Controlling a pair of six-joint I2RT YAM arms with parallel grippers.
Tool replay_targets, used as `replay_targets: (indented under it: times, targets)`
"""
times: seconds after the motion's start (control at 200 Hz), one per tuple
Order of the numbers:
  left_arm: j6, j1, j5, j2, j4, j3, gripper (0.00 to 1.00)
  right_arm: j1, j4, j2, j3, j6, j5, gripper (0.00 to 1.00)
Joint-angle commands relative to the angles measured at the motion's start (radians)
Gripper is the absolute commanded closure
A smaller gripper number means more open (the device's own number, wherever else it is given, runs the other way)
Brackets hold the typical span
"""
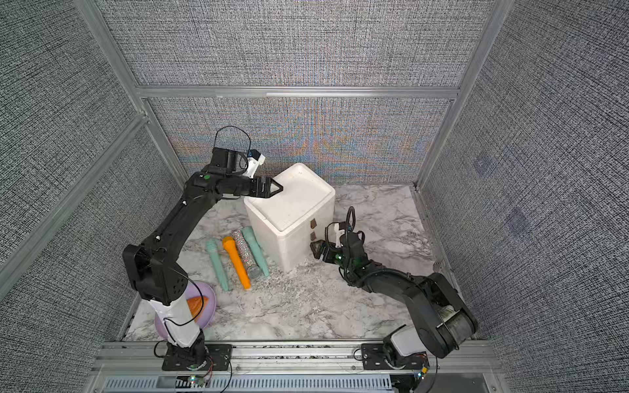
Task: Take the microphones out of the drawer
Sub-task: Close the drawer of the storage box.
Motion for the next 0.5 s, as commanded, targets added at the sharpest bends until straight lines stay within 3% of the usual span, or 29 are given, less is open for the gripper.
replay_targets:
  times: [0.0, 0.3, 0.495]
  targets:
    - [0.001, -0.005, 0.057, -0.007, -0.004, 0.000, 0.00, -0.020, 0.142, -0.002, -0.052, 0.014, -0.090, 0.03]
    - [-0.001, -0.005, 0.063, -0.008, -0.003, -0.001, 0.00, -0.030, 0.355, 0.055, -0.138, -0.128, -0.173, 0.13]
    - [-0.003, -0.005, 0.065, -0.012, -0.003, -0.006, 0.00, -0.029, 0.406, 0.141, -0.136, -0.218, -0.141, 0.34]
